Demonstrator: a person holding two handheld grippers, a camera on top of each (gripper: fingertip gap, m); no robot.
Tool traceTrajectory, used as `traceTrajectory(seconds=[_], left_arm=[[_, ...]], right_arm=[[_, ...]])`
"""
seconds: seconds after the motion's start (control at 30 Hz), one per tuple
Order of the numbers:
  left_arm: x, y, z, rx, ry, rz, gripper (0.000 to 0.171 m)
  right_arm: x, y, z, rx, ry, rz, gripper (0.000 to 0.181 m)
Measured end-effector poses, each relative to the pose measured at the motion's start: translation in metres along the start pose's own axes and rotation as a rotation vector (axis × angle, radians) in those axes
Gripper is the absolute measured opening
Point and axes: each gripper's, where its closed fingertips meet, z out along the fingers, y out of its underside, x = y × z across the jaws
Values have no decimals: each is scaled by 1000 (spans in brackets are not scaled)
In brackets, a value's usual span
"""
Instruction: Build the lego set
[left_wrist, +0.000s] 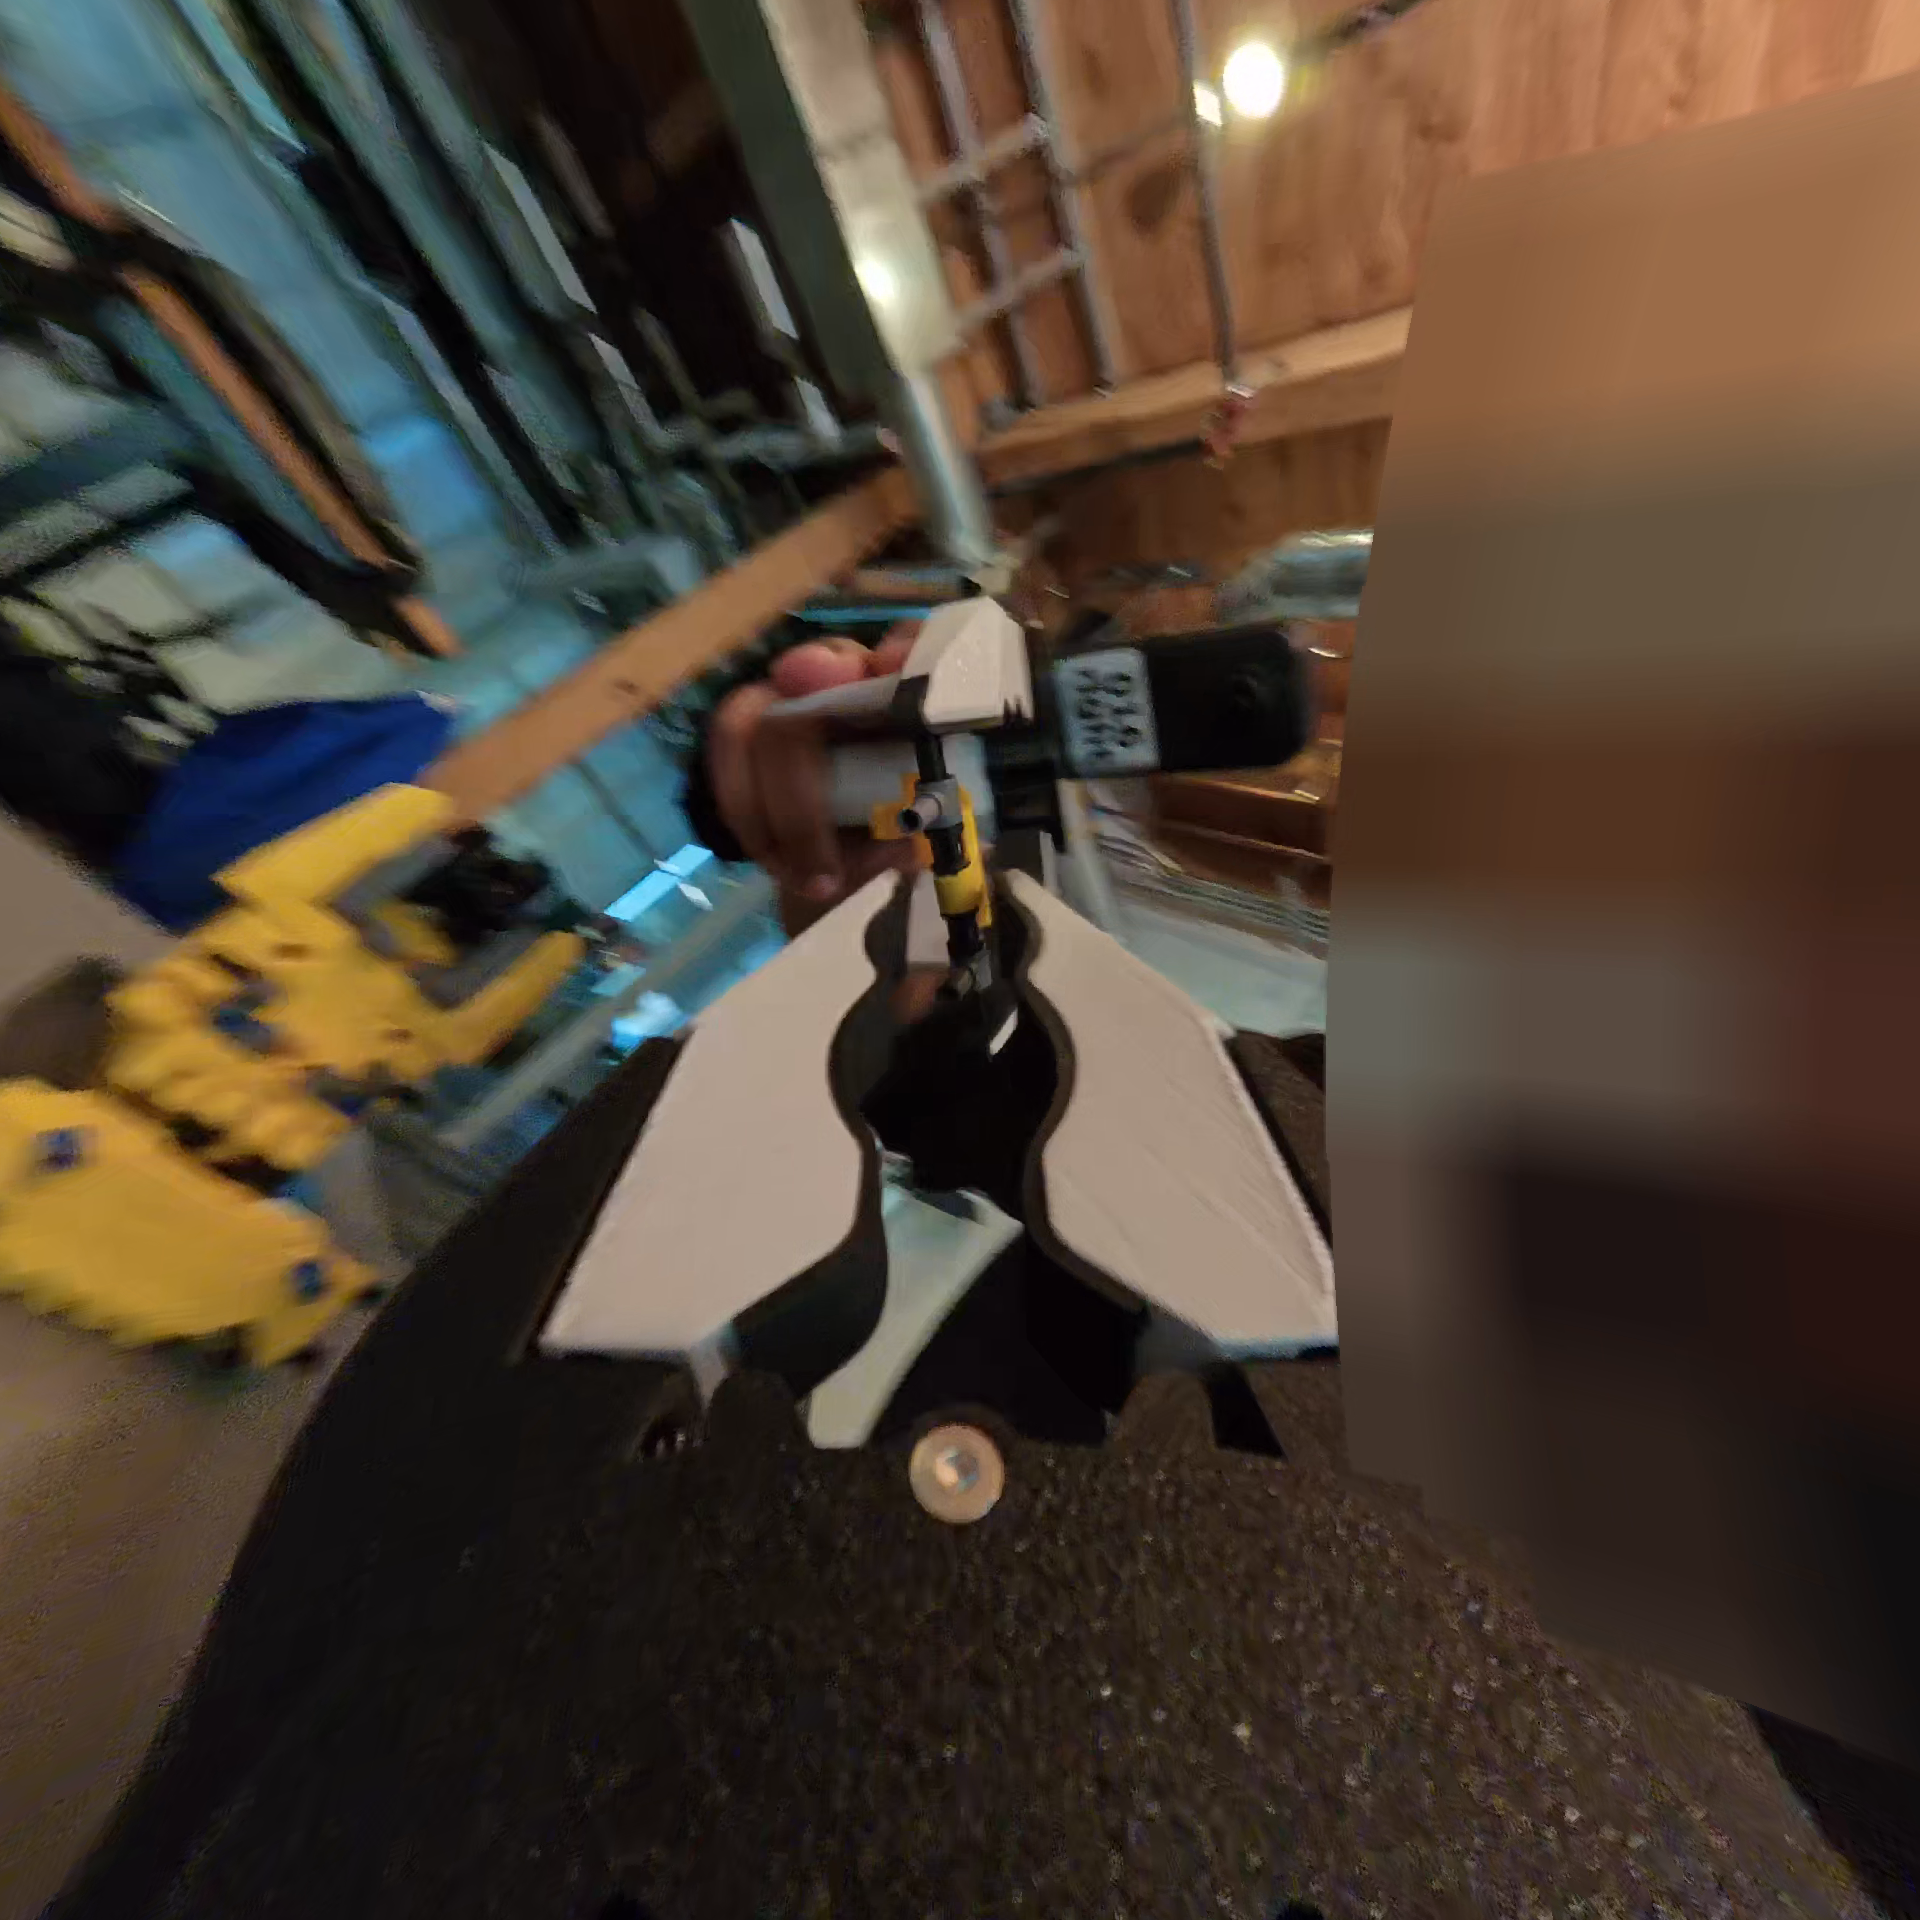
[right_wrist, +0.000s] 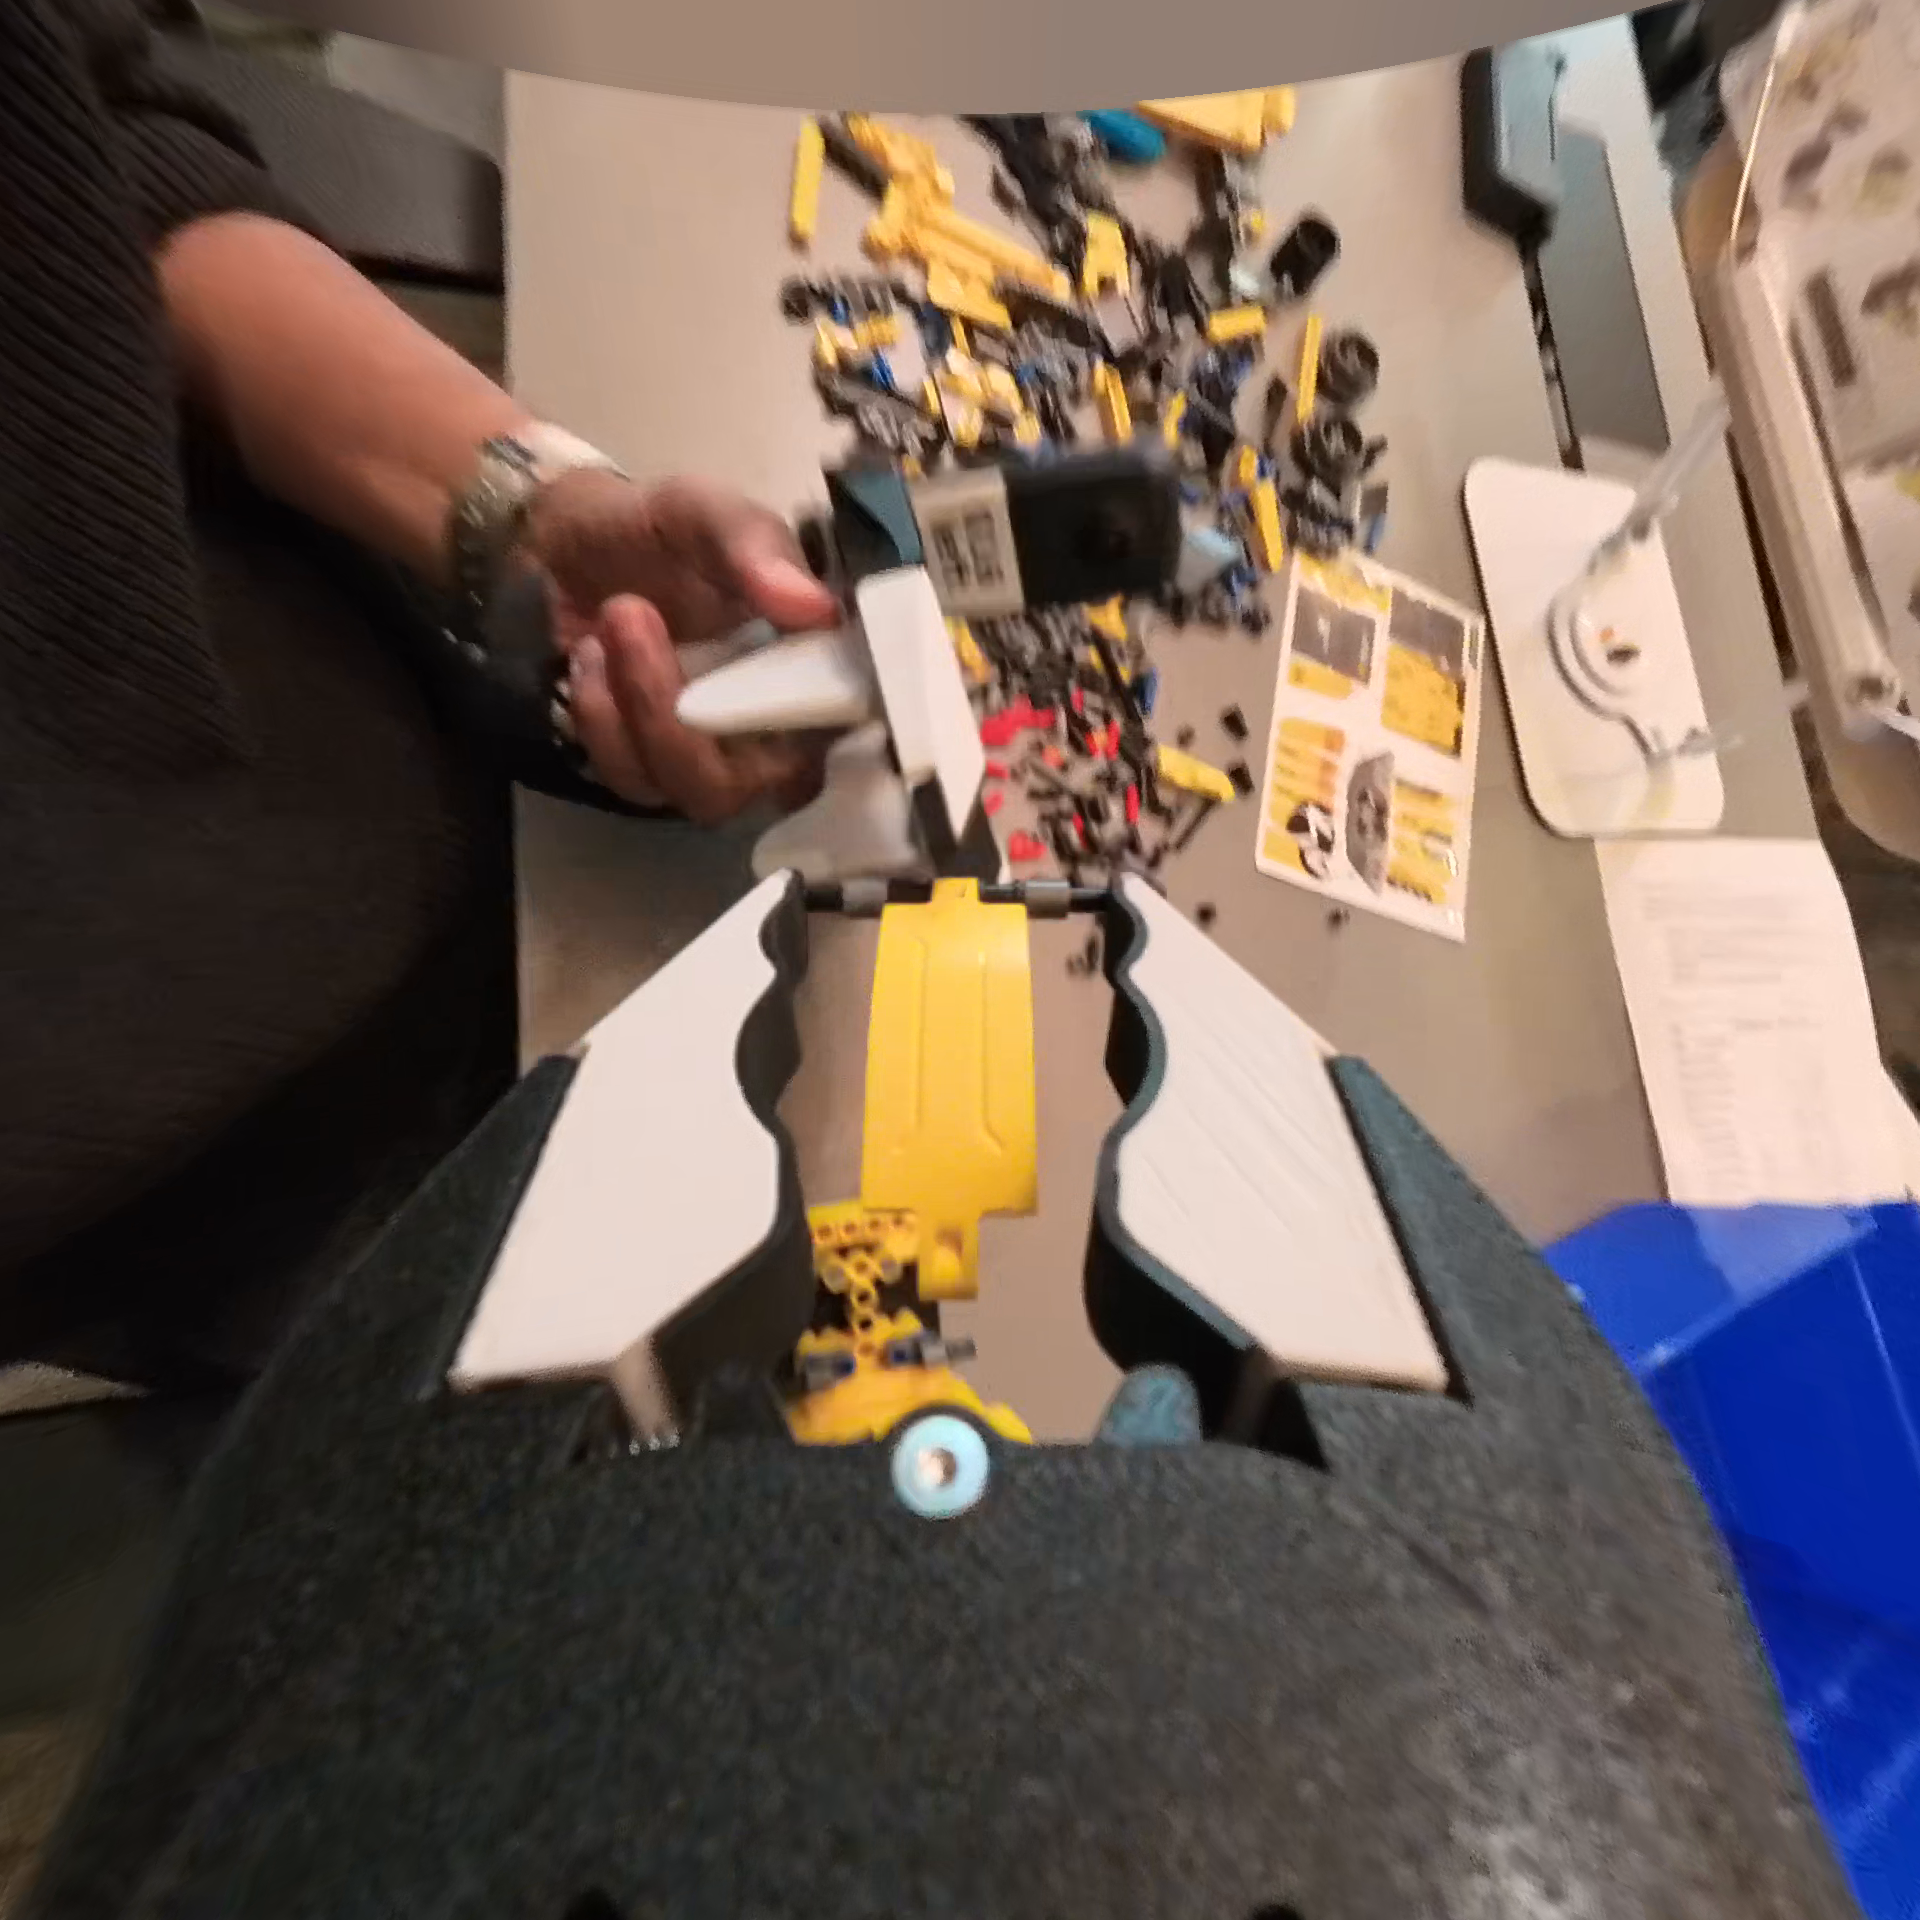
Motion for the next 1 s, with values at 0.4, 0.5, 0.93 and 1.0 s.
traceTrajectory(seconds=[0.4, 0.5, 0.93, 1.0], left_arm=[[-114, 12, -48, -376, -1033, 607, 24], [-112, 6, -57, -300, -1004, 464, 23], [-108, 10, -58, -300, -979, 455, 23], [-108, 10, -58, -303, -982, 465, 23]], right_arm=[[-14, 121, 19, -589, -348, 15, 57], [-23, 129, 25, -625, -388, 46, 57], [-32, 148, 24, -734, -348, 110, 58], [-34, 148, 25, -735, -351, 118, 58]])
